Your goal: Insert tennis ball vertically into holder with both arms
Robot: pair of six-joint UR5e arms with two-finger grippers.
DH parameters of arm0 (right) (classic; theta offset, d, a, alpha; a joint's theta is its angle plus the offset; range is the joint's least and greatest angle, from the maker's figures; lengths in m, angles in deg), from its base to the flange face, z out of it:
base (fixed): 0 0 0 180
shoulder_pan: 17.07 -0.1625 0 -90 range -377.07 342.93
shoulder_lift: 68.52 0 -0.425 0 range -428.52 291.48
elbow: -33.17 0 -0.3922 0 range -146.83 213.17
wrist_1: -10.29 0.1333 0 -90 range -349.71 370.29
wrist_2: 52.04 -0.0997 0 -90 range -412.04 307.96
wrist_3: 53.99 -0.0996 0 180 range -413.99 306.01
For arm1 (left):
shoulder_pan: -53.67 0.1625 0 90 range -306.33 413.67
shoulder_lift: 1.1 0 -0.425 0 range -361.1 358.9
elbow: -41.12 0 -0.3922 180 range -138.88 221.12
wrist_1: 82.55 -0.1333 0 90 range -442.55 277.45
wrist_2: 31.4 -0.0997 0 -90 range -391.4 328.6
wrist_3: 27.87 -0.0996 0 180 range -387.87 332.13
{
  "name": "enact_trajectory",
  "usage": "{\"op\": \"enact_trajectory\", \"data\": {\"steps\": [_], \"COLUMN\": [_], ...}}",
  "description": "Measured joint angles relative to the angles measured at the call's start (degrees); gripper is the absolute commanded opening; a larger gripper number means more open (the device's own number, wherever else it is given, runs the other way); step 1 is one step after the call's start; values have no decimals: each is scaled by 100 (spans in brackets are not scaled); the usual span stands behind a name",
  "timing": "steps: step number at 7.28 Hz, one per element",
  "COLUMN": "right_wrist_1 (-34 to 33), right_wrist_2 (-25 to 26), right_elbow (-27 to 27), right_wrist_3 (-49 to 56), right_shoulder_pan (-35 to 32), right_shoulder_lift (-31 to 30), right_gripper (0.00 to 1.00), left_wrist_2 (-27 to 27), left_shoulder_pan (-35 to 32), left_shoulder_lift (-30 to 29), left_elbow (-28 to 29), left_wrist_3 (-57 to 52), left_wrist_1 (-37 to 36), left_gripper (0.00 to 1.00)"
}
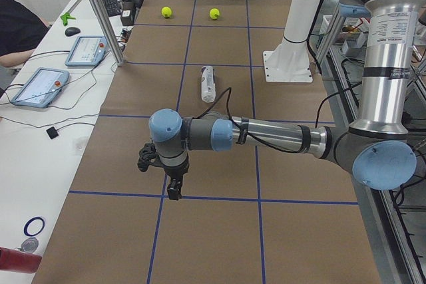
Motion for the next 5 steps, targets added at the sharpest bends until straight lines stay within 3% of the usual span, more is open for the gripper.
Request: {"op": "enact_trajectory", "data": {"steps": [5], "right_wrist_1": [1], "right_wrist_2": [-9], "right_elbow": [21], "right_wrist_3": [-1], "right_shoulder_pan": [-5], "right_shoulder_lift": [12], "right_gripper": [99], "left_wrist_2": [55], "left_shoulder_pan": [-2], "left_shoulder_lift": [-66], "left_elbow": [-85], "left_wrist_3": [28], "left_wrist_1": [83], "left_gripper": [100]}}
